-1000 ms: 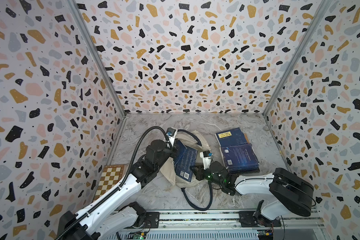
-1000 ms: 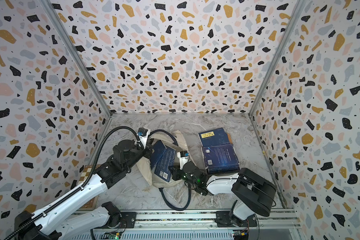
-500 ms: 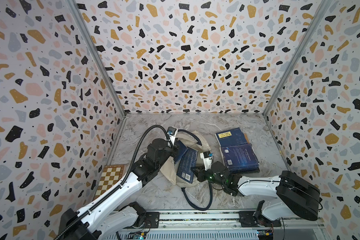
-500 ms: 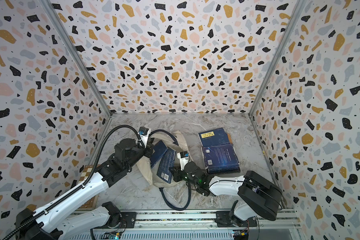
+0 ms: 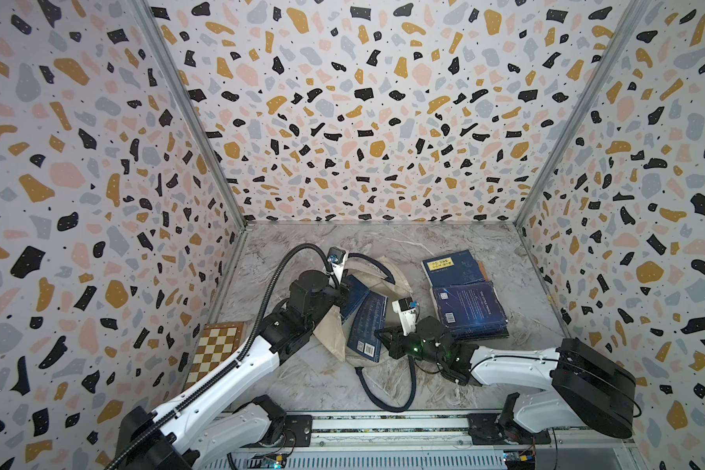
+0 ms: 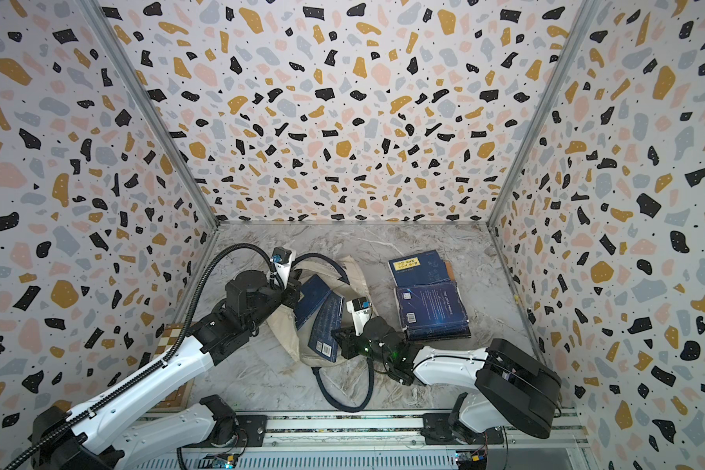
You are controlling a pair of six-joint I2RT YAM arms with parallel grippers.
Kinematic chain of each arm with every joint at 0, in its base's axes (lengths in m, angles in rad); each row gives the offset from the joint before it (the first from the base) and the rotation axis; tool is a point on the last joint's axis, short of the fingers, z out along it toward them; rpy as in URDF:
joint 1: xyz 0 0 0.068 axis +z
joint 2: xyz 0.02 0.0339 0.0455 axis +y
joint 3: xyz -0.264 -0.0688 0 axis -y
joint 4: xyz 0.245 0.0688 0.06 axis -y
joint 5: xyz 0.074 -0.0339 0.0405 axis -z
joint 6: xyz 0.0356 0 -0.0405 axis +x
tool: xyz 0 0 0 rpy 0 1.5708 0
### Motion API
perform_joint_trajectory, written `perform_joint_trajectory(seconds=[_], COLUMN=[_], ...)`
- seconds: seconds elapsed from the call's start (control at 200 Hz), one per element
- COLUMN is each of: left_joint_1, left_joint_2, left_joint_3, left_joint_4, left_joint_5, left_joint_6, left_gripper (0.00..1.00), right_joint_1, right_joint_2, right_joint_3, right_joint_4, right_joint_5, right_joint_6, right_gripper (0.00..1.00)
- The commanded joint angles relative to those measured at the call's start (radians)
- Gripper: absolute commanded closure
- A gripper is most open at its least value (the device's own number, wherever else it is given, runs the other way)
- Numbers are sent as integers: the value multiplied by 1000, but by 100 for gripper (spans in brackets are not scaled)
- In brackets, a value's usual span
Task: Take out the books from the canvas bag
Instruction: Pick up the book from the canvas bag.
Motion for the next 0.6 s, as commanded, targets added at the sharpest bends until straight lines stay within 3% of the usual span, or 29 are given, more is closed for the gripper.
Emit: perform_joint_trajectory(seconds=[0.0,0.596], left_joint_1=[1,1], left_joint_2=[4,10], left_joint_3=[36,43], left_joint_4=[6,-6], left_joint_5=[-28,-28], left_joint_6=[2,-4], left_gripper=[100,100], right_joint_1=[6,-9], right_joint_2=[-49,-311], right_joint_3=[-1,-42], right_joint_4=[-6,-152], right_joint_5=[-22,59], right_joint_6=[-32,-97], right_gripper=[100,100])
